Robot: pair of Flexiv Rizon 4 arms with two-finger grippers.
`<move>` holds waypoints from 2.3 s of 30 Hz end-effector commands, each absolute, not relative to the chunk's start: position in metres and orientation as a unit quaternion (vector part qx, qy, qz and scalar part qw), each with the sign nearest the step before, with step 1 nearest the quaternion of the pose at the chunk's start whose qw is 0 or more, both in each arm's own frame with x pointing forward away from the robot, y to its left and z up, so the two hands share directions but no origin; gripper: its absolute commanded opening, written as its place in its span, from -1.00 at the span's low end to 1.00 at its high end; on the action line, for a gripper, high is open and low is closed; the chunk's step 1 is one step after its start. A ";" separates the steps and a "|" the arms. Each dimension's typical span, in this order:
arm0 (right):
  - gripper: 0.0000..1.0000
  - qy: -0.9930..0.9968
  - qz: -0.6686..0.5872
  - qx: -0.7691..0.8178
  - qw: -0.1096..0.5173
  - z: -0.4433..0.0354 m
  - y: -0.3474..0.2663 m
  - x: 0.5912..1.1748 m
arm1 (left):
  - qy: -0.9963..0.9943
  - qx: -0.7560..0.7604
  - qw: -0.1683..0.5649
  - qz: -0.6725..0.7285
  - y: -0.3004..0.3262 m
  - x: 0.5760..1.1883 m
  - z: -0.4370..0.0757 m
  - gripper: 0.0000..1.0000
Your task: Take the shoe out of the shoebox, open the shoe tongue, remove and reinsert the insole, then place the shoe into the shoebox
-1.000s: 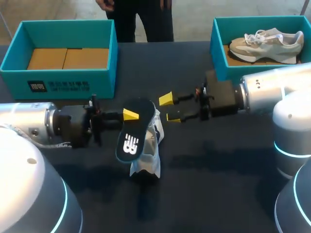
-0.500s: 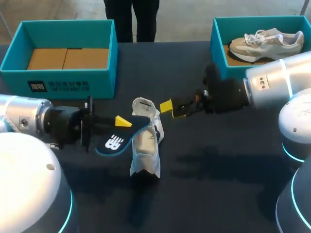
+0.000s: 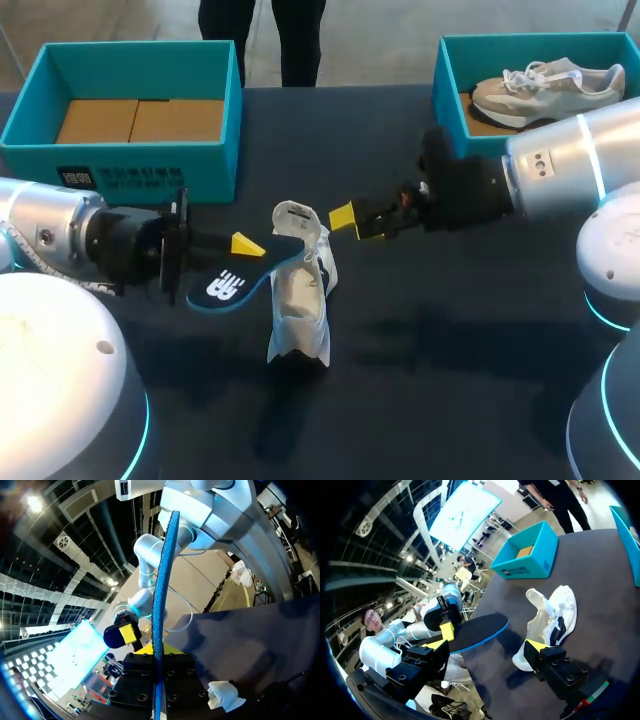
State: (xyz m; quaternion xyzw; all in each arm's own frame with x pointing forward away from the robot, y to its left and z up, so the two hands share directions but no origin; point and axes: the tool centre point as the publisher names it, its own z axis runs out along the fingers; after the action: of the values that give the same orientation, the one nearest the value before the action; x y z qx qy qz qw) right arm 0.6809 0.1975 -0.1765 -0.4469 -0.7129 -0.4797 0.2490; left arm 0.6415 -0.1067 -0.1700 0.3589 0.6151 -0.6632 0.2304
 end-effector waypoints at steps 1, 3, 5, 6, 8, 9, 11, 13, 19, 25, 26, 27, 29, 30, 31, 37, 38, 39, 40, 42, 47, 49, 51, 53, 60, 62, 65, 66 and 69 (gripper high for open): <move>1.00 -0.713 -0.479 -0.449 0.247 -0.176 0.199 0.680 | 0.616 0.359 0.231 -0.662 -0.106 0.641 -0.170 -1.00; 1.00 -0.713 -0.479 -0.449 0.247 -0.176 0.199 0.680 | 0.616 0.359 0.231 -0.662 -0.106 0.641 -0.170 -1.00; 1.00 -0.713 -0.479 -0.449 0.247 -0.176 0.199 0.680 | 0.616 0.359 0.231 -0.662 -0.106 0.641 -0.170 -1.00; 1.00 -0.724 -0.469 -0.449 0.233 -0.178 0.197 0.679 | 0.607 0.362 0.216 -0.674 -0.106 0.639 -0.171 -1.00; 1.00 -0.742 -0.466 -0.431 0.216 -0.180 0.196 0.677 | 0.601 0.358 0.203 -0.686 -0.105 0.635 -0.172 -1.00; 1.00 -0.748 -0.467 -0.426 0.205 -0.182 0.195 0.676 | 0.601 0.363 0.193 -0.686 -0.104 0.634 -0.173 -1.00; 1.00 -0.762 -0.468 -0.400 0.198 -0.185 0.195 0.675 | 0.593 0.356 0.181 -0.699 -0.102 0.632 -0.174 -1.00; 1.00 -0.779 -0.469 -0.375 0.181 -0.188 0.194 0.674 | 0.594 0.361 0.172 -0.698 -0.100 0.630 -0.175 -1.00; 1.00 -0.819 -0.471 -0.295 0.144 -0.192 0.195 0.672 | 0.594 0.377 0.162 -0.692 -0.096 0.628 -0.176 -1.00; 1.00 -0.839 -0.445 -0.274 0.155 -0.195 0.198 0.672 | 0.593 0.384 0.156 -0.690 -0.097 0.627 -0.182 -1.00; 1.00 -0.839 -0.445 -0.274 0.155 -0.195 0.198 0.672 | 0.593 0.387 0.153 -0.689 -0.097 0.627 -0.183 -1.00; 1.00 -0.839 -0.445 -0.274 0.155 -0.195 0.198 0.672 | 0.594 0.393 0.150 -0.685 -0.097 0.627 -0.184 -1.00; 1.00 -0.839 -0.445 -0.274 0.155 -0.195 0.198 0.672 | 0.591 0.397 0.146 -0.687 -0.097 0.626 -0.185 -1.00; 1.00 -0.839 -0.445 -0.274 0.155 -0.195 0.198 0.672 | 0.595 0.399 0.144 -0.682 -0.097 0.626 -0.184 -1.00; 1.00 -0.839 -0.445 -0.274 0.155 -0.195 0.198 0.672 | 0.597 0.397 0.141 -0.683 -0.097 0.626 -0.185 -1.00; 1.00 -0.839 -0.445 -0.274 0.155 -0.195 0.198 0.672 | 0.595 0.390 0.125 -0.691 -0.094 0.628 -0.188 -1.00; 1.00 -0.843 -0.449 -0.262 0.139 -0.200 0.196 0.673 | 0.595 0.389 0.123 -0.693 -0.093 0.629 -0.189 -1.00; 1.00 -0.850 -0.449 -0.254 0.106 -0.204 0.194 0.674 | 0.595 0.388 0.123 -0.693 -0.092 0.629 -0.190 -1.00; 1.00 -0.861 -0.445 -0.233 0.081 -0.207 0.193 0.674 | 0.596 0.388 0.123 -0.692 -0.091 0.629 -0.191 -1.00; 1.00 -0.871 -0.436 -0.224 0.031 -0.213 0.188 0.673 | 0.597 0.388 0.125 -0.691 -0.090 0.628 -0.193 -1.00; 1.00 -0.894 -0.407 -0.185 -0.030 -0.219 0.183 0.673 | 0.598 0.389 0.134 -0.688 -0.088 0.625 -0.195 -1.00; 1.00 -0.897 -0.407 -0.166 -0.044 -0.220 0.184 0.673 | 0.598 0.388 0.136 -0.688 -0.088 0.625 -0.196 -1.00; 1.00 -0.904 -0.396 -0.152 -0.057 -0.220 0.186 0.673 | 0.596 0.391 0.135 -0.689 -0.089 0.625 -0.197 -1.00; 1.00 -0.908 -0.390 -0.140 -0.067 -0.221 0.187 0.672 | 0.595 0.392 0.136 -0.689 -0.091 0.627 -0.198 -1.00; 1.00 -0.928 -0.350 -0.109 -0.068 -0.228 0.201 0.670 | 0.595 0.392 0.138 -0.688 -0.090 0.630 -0.203 -1.00; 1.00 -0.935 -0.333 -0.106 -0.067 -0.230 0.205 0.670 | 0.596 0.391 0.137 -0.688 -0.090 0.630 -0.206 -1.00; 1.00 -0.938 -0.321 -0.113 -0.068 -0.230 0.206 0.670 | 0.598 0.391 0.135 -0.687 -0.090 0.628 -0.208 -1.00; 1.00 -0.938 -0.321 -0.113 -0.068 -0.230 0.206 0.670 | 0.598 0.390 0.135 -0.687 -0.090 0.627 -0.209 -1.00; 1.00 -0.938 -0.321 -0.113 -0.068 -0.230 0.206 0.670 | 0.600 0.389 0.137 -0.686 -0.089 0.625 -0.208 -1.00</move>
State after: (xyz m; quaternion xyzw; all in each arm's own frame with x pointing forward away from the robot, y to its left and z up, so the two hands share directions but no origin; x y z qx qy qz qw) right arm 0.6683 0.1969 -0.2289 -0.1093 -0.9311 -0.3414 -0.0669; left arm 0.6281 -0.0894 -0.2081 0.3900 0.5985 -0.6868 0.1341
